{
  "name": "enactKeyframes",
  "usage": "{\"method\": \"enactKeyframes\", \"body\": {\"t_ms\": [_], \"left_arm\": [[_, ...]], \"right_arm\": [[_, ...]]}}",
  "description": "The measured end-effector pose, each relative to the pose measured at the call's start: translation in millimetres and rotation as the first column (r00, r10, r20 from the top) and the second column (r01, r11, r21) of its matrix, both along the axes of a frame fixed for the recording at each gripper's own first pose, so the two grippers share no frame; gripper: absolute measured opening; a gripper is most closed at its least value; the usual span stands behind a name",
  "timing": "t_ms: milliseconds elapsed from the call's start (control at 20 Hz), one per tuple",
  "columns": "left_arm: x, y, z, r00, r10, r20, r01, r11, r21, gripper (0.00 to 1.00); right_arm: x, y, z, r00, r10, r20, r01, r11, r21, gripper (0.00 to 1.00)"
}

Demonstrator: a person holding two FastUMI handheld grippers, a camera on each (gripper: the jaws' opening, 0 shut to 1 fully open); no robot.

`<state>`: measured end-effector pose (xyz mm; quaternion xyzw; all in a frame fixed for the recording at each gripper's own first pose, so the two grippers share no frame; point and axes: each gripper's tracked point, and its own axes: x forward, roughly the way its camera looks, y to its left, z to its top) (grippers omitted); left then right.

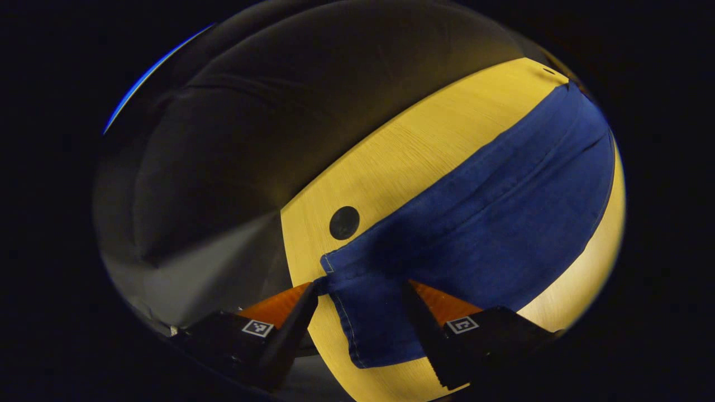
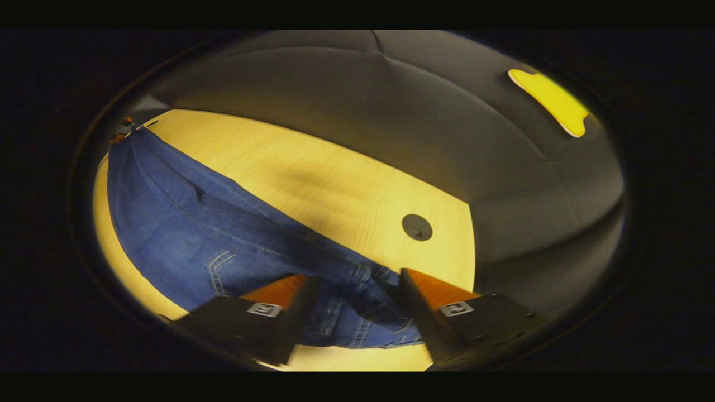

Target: Grasp the waist and the cuffs of the jeans and fold them to make the two legs overlap; first hold the waist and fold one-third of the jeans toward the cuffs, then hold the cuffs and fold the remaining one-third in the same direction to finish folding.

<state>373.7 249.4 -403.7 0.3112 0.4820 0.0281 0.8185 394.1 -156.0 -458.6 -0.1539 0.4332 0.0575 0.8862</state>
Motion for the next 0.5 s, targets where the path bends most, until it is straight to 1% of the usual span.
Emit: {"method": "enactKeyframes", "body": {"t_ms": [50, 150, 250, 350, 400, 500], "left_arm": [[0.4, -3.2, 6.7, 1.0, 0.006, 0.031, -0.005, 1.0, -0.029, 0.96], [-0.7, -8.3, 25.5, 0.994, 0.024, 0.108, -0.015, 0.997, -0.082, 0.96], [-5.6, -19.3, 51.1, 0.98, 0.039, 0.194, -0.012, 0.99, -0.138, 0.96], [-13.6, -34.7, 82.6, 0.961, 0.054, 0.27, 0.001, 0.979, -0.202, 0.96], [-17.4, -36.0, 95.9, 0.95, 0.065, 0.305, 0.007, 0.973, -0.23, 0.96], [-28.3, -48.8, 119.9, 0.925, 0.093, 0.368, 0.022, 0.954, -0.298, 0.96]], "right_arm": [[-3.8, -0.5, 3.7, 1.0, 0.007, 0.004, -0.007, 1.0, 0.009, 0.96], [-5.8, 1.5, 24.1, 0.999, 0.023, 0.039, -0.024, 0.999, 0.039, 0.97], [-4.4, -3.8, 61.1, 0.993, 0.024, 0.117, -0.031, 0.998, 0.054, 0.96], [-8.5, -16.0, 95.9, 0.984, -0.016, 0.175, 0.001, 0.996, 0.088, 0.97], [-13.3, -24.2, 107.1, 0.981, -0.045, 0.187, 0.026, 0.994, 0.105, 0.96], [-28.6, -38.1, 123.3, 0.977, -0.125, 0.172, 0.096, 0.982, 0.163, 0.97]]}}
